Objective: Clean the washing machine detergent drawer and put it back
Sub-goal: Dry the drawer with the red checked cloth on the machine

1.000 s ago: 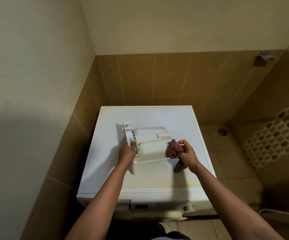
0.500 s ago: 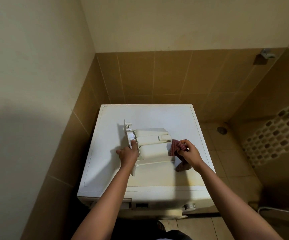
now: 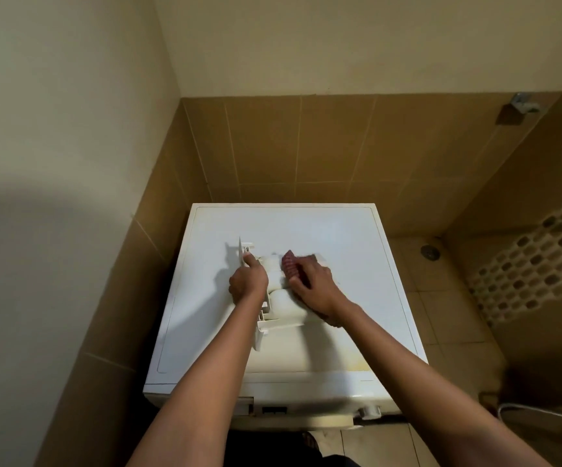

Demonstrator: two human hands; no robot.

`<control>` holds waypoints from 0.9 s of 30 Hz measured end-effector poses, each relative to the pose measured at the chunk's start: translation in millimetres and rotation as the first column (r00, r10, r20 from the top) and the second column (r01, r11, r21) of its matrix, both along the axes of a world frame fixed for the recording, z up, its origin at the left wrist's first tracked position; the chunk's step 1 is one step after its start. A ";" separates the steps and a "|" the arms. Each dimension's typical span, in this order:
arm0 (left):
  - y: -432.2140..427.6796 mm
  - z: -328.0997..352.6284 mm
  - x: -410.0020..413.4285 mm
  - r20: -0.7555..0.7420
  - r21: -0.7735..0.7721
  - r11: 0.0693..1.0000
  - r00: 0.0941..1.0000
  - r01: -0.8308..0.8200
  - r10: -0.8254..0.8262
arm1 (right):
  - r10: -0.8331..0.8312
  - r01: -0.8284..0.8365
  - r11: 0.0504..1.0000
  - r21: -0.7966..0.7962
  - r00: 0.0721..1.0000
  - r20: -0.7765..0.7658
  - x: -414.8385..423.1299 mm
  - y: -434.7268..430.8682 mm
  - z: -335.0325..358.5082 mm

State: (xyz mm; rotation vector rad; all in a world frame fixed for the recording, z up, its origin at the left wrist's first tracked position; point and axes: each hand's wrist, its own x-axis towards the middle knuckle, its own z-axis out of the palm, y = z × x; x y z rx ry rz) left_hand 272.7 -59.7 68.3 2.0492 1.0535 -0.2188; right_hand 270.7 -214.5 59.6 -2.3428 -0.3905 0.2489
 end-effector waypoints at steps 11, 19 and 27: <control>-1.8 -10.4 -0.8 0.108 0.119 0.993 0.994 -0.011 -0.002 | 0.064 -0.011 0.957 -0.291 0.983 0.172 0.5 25.8 -34.6; 0.9 -12.6 0.3 0.127 0.077 0.997 0.992 -0.001 -0.009 | 0.258 -0.175 0.927 -0.332 0.940 0.225 12.8 25.1 -33.8; 0.8 -16.2 2.1 0.165 0.072 0.997 0.986 -0.017 0.005 | -0.204 0.219 0.898 -0.381 0.976 0.080 48.1 19.8 -37.4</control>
